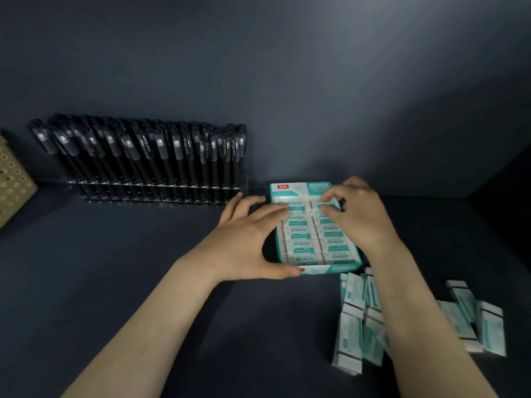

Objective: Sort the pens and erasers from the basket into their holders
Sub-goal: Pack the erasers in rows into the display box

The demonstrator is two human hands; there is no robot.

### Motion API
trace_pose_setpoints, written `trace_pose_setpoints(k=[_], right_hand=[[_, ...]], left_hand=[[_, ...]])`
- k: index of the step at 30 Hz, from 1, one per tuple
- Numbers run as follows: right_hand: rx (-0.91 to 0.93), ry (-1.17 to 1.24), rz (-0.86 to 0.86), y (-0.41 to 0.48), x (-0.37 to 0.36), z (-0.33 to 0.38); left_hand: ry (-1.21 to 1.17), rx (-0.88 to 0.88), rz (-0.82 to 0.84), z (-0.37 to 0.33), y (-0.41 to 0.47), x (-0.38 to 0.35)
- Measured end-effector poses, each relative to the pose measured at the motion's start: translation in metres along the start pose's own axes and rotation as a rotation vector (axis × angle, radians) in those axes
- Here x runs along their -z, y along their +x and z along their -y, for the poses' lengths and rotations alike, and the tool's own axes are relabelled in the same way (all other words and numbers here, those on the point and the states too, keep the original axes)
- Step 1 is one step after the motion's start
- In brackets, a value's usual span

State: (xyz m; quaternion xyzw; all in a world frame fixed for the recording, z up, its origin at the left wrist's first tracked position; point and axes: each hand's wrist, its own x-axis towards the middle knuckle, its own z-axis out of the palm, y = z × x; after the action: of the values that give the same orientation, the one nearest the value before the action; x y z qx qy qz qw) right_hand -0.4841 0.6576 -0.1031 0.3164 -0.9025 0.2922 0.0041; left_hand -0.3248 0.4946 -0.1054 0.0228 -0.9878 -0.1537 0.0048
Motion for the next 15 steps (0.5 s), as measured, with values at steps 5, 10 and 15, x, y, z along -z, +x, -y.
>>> trace_pose_setpoints(k=[5,10,15], right_hand=[[-0.03,0.048,0.071,0.001,0.008,0.003],[-0.097,0.11,0.243,-0.02,0.059,0.007],[-0.148,0.097,0.369,-0.067,0.095,-0.004]], left_hand=[[-0.057,0.013,0.036,0.002,-0.003,0.004],[-0.215,-0.058,-0.072,-0.01,-0.012,0.005],[-0.339,-0.185,-0.111,-0.045,-0.023,0.007]])
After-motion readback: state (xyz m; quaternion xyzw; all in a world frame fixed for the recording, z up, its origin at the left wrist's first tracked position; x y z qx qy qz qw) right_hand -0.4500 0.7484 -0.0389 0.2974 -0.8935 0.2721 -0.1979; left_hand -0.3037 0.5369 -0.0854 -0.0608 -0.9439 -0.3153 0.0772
